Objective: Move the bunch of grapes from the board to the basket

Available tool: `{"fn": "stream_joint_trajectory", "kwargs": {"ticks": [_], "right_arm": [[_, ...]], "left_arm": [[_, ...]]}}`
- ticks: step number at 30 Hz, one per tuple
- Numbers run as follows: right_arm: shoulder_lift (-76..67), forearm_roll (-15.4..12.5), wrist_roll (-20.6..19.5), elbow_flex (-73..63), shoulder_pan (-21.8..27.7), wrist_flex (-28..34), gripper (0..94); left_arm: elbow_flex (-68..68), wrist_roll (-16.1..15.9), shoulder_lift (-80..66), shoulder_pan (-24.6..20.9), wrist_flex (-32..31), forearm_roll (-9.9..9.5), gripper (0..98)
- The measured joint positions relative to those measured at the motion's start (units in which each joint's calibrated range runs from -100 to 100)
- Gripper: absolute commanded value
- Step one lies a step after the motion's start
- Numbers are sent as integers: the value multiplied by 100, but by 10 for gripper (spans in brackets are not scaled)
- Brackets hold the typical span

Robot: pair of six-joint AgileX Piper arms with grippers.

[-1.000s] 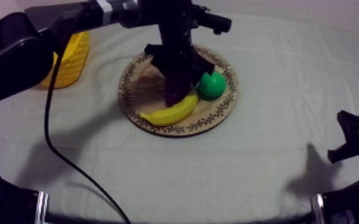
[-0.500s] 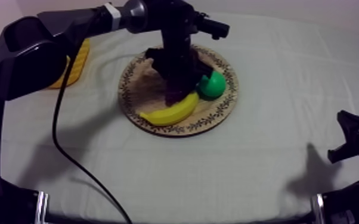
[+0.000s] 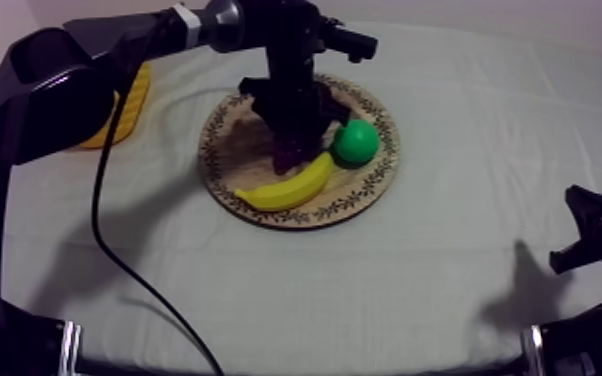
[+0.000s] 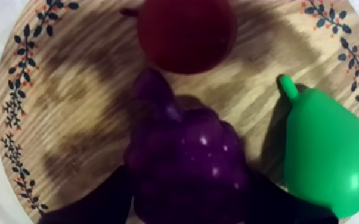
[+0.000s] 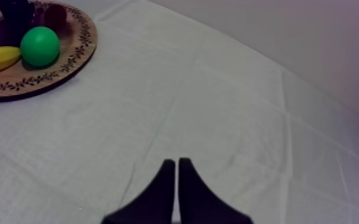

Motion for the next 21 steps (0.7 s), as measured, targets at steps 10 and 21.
{"fn": "stream_joint_trajectory", "kwargs": {"ticks": [10,21], "right_arm": [[0,0,0,0,0,0,3],[0,0,0,0,0,0,3]], "left_arm": [[140,2,-296,24,-75,7,515],[920,25,-1314,92,-337,-93,503]]}}
